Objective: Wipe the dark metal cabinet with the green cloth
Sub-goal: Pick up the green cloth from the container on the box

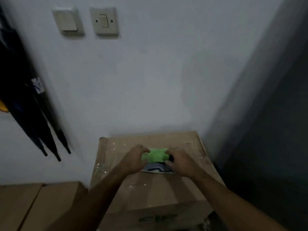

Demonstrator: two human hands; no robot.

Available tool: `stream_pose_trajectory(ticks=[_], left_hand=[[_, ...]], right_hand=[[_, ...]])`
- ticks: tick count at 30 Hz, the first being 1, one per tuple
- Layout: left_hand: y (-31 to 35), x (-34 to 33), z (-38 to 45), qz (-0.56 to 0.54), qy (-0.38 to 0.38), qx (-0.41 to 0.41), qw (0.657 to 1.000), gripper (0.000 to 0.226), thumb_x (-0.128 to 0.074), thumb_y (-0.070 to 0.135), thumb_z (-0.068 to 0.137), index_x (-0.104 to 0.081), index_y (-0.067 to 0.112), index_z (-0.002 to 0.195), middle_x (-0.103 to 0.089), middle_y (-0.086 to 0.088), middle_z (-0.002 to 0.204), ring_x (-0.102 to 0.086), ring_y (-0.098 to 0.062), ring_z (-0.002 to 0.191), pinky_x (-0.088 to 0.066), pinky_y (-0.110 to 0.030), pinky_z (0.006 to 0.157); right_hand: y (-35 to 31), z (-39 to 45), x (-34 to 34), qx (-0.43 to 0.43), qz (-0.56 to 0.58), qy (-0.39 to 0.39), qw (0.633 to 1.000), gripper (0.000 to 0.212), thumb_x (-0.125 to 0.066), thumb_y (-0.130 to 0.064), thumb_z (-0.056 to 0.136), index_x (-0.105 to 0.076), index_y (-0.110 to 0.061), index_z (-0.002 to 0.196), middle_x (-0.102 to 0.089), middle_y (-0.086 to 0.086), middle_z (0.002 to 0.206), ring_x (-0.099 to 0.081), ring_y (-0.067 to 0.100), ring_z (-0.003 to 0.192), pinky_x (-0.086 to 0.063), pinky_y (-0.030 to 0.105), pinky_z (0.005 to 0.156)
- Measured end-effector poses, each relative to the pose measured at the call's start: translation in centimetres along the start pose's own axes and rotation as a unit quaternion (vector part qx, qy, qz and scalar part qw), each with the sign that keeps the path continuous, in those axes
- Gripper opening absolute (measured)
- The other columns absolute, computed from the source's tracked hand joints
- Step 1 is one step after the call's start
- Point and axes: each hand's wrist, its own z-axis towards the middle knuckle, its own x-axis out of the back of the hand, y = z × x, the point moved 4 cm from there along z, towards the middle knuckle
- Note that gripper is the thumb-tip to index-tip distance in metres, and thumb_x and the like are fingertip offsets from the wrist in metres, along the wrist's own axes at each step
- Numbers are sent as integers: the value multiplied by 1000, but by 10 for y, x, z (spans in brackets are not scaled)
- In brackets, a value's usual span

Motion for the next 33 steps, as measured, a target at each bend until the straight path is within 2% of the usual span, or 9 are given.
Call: stream_pose_trajectory(ticks=[4, 7, 10, 16, 23, 28, 30, 32, 33], left_hand=[[-14, -15, 14, 79, -44, -23, 996, 56, -68, 30, 86, -55, 15, 138, -52, -8, 131, -49, -28, 122, -43, -38, 100], [-25, -25, 21, 166, -49, -45, 984, 58, -62, 43, 87, -52, 22, 140, -50, -3, 133, -50, -27, 122, -43, -41, 97], [-30, -27, 25, 174, -49, -62, 982, 55, -60, 46, 84, -55, 23, 135, -53, -2, 129, -52, -27, 118, -44, -42, 93], [-36, -17, 29, 53, 7, -52, 997, 34, -73, 35, 83, -66, 19, 112, -61, -2, 109, -61, -25, 101, -45, -34, 84], [-8, 11, 24, 38, 95, -68, 992, 19, -62, 26, 92, -61, 17, 109, -66, -6, 101, -61, -31, 94, -46, -41, 82], [19, 40, 15, -107, 116, -45, 986, 14, -63, 23, 95, -59, 15, 106, -66, -6, 95, -62, -29, 85, -51, -41, 73], [33, 52, 11, -175, 131, -37, 975, 12, -65, 22, 96, -59, 13, 102, -66, -9, 93, -64, -30, 84, -52, -45, 72], [49, 61, 7, -261, 137, -13, 955, 15, -67, 22, 95, -60, 10, 102, -68, -13, 95, -67, -31, 90, -55, -46, 75], [57, 65, 6, -303, 137, 0, 943, 18, -67, 23, 95, -60, 8, 103, -70, -15, 97, -68, -30, 91, -56, -45, 77]], right_hand=[[2, 12, -17, -20, -71, -30, 997, 50, -56, -35, 96, -47, -23, 144, -45, 7, 146, -43, 31, 128, -42, 41, 100], [6, 19, -26, -25, -88, -28, 995, 46, -52, -34, 98, -47, -24, 143, -45, 6, 145, -43, 31, 126, -40, 41, 99], [8, 22, -29, -17, -106, -17, 994, 40, -50, -34, 99, -53, -22, 138, -48, 5, 141, -44, 30, 122, -39, 39, 98], [7, 22, -22, -16, -57, 34, 998, 32, -55, -34, 96, -62, -20, 125, -57, 4, 124, -48, 29, 112, -38, 39, 88], [-8, 13, 10, 1, 19, 139, 990, 21, -58, -29, 95, -63, -17, 112, -58, 1, 111, -47, 24, 105, -36, 36, 83], [-20, -2, 43, -6, 132, 152, 979, 20, -56, -26, 99, -60, -13, 113, -63, 9, 104, -56, 25, 101, -49, 39, 84], [-25, -12, 61, 5, 181, 192, 965, 15, -58, -22, 98, -62, -10, 106, -65, 5, 90, -62, 14, 86, -52, 32, 75], [-29, -24, 81, 8, 210, 236, 949, 8, -62, -18, 96, -64, -11, 95, -62, -4, 76, -59, -3, 71, -44, 11, 60], [-29, -29, 88, -1, 239, 238, 941, 8, -62, -17, 96, -65, -11, 91, -62, -4, 73, -59, -4, 68, -41, 9, 57]])
